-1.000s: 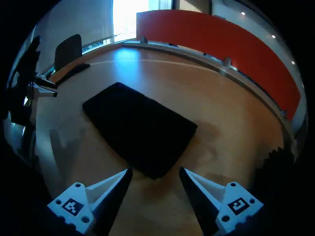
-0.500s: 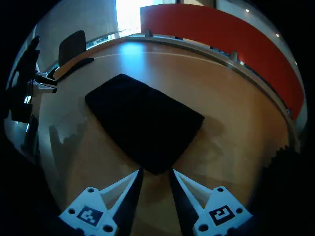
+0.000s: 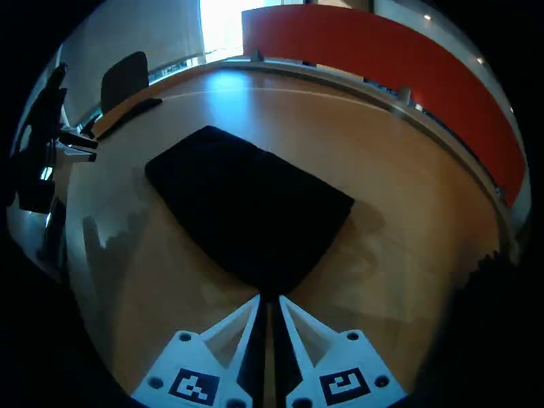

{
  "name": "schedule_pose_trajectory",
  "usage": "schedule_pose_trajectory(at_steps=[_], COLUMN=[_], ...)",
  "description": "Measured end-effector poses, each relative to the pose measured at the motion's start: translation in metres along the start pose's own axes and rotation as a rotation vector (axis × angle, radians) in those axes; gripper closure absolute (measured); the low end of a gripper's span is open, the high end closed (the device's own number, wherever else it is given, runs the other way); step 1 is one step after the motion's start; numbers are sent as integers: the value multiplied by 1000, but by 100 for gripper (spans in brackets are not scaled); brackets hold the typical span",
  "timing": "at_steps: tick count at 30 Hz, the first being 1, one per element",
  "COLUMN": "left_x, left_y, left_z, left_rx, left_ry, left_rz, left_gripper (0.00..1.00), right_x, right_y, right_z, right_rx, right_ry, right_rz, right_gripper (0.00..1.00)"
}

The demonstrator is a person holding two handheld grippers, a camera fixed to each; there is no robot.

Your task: Fold towel

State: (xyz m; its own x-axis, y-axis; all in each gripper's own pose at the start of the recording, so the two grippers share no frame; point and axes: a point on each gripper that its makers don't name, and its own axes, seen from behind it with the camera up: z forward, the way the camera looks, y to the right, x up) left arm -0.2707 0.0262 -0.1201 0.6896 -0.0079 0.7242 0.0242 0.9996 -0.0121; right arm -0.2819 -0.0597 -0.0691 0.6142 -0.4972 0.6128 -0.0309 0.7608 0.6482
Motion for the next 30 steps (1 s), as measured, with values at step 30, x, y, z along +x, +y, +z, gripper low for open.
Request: schedule_pose_trajectory(at_steps=[30], left_x=[21], left_y=[4], left_z=[-8], left_rx=[-11], left_ry=[30], left_rz=[-4], left_gripper=[6], right_x=[117], right_y=[14], right_z=[-63], right_rx=[-108], right_ry=[188], right_rz=[-158], right_gripper=[91])
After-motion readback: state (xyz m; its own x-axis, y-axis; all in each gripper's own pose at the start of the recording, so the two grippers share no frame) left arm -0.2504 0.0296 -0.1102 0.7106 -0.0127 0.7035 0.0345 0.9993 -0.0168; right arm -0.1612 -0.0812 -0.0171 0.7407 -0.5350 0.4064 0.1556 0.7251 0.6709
